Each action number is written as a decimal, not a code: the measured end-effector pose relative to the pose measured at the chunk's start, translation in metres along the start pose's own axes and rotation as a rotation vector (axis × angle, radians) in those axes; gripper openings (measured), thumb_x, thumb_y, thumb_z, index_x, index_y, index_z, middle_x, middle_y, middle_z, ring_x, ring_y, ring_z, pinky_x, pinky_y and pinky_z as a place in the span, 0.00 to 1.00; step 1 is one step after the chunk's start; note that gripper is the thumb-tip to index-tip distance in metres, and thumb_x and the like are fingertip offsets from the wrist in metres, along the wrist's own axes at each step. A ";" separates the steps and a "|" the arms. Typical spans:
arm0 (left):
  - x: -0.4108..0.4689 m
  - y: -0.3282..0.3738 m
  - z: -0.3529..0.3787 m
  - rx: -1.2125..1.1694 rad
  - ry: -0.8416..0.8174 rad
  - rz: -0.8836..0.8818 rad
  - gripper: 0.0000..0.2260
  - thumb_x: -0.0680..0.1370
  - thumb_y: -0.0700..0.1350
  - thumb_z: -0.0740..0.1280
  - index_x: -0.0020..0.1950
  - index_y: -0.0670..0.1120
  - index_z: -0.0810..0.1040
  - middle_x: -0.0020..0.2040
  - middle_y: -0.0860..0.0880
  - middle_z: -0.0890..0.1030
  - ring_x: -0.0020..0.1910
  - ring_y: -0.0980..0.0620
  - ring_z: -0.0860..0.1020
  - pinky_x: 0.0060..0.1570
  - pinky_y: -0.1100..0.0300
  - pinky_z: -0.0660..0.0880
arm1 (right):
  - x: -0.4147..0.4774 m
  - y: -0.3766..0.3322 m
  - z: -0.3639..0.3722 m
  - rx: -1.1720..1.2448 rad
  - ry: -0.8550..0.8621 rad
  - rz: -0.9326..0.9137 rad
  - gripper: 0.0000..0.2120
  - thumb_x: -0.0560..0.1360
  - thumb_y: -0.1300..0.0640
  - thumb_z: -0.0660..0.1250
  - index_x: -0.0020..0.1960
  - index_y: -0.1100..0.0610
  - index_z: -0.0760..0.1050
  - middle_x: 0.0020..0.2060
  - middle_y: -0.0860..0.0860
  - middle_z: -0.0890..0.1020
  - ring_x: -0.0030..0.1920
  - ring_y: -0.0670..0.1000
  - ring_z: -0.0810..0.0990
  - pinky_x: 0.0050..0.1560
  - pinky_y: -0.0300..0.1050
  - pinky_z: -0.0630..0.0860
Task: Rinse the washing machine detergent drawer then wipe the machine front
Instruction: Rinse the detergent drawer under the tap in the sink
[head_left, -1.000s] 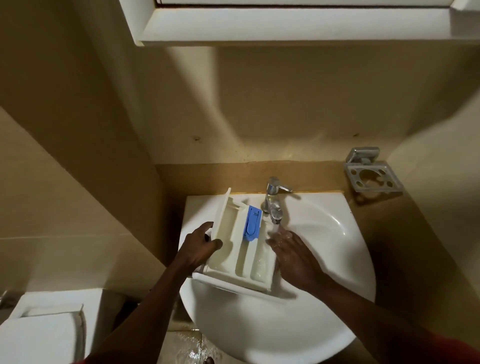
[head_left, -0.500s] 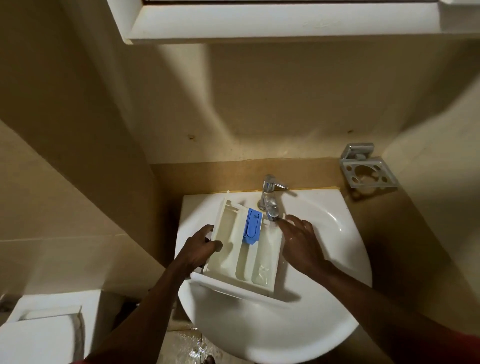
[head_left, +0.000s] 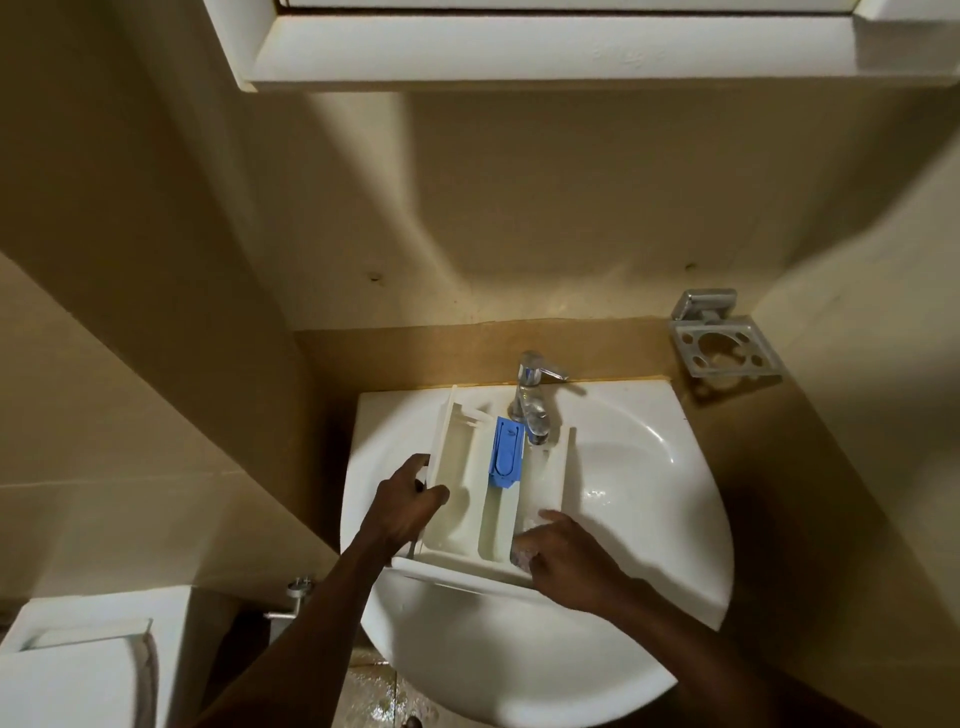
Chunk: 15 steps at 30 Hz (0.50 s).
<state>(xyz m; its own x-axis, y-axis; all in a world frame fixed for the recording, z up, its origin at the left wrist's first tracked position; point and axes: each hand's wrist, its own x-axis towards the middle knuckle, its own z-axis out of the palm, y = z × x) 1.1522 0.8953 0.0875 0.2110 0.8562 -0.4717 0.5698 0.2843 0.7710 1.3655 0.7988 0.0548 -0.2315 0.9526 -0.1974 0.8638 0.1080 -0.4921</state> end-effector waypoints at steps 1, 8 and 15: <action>0.000 0.000 0.001 -0.003 -0.001 -0.002 0.21 0.76 0.42 0.65 0.69 0.49 0.71 0.40 0.48 0.80 0.33 0.52 0.76 0.23 0.67 0.70 | -0.003 0.000 -0.006 0.004 -0.044 0.003 0.17 0.73 0.63 0.56 0.52 0.54 0.82 0.50 0.50 0.84 0.57 0.51 0.75 0.71 0.38 0.60; -0.004 -0.003 0.013 -0.090 0.087 -0.022 0.18 0.77 0.41 0.63 0.66 0.50 0.71 0.47 0.46 0.82 0.39 0.49 0.80 0.28 0.63 0.73 | 0.005 0.017 -0.025 -0.295 0.096 -0.009 0.16 0.67 0.64 0.63 0.50 0.49 0.81 0.61 0.46 0.79 0.66 0.49 0.73 0.71 0.43 0.46; -0.006 -0.009 0.016 -0.074 0.123 0.004 0.20 0.75 0.43 0.64 0.67 0.49 0.72 0.47 0.45 0.83 0.41 0.49 0.81 0.35 0.59 0.75 | 0.034 0.037 -0.048 -0.610 0.108 0.062 0.27 0.58 0.64 0.72 0.56 0.50 0.80 0.70 0.55 0.71 0.74 0.62 0.62 0.69 0.67 0.54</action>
<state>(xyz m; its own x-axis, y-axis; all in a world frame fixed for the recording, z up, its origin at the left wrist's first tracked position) 1.1586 0.8811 0.0770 0.1122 0.9024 -0.4160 0.5081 0.3076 0.8045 1.4108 0.8489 0.0709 -0.1540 0.9822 -0.1075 0.9816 0.1644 0.0967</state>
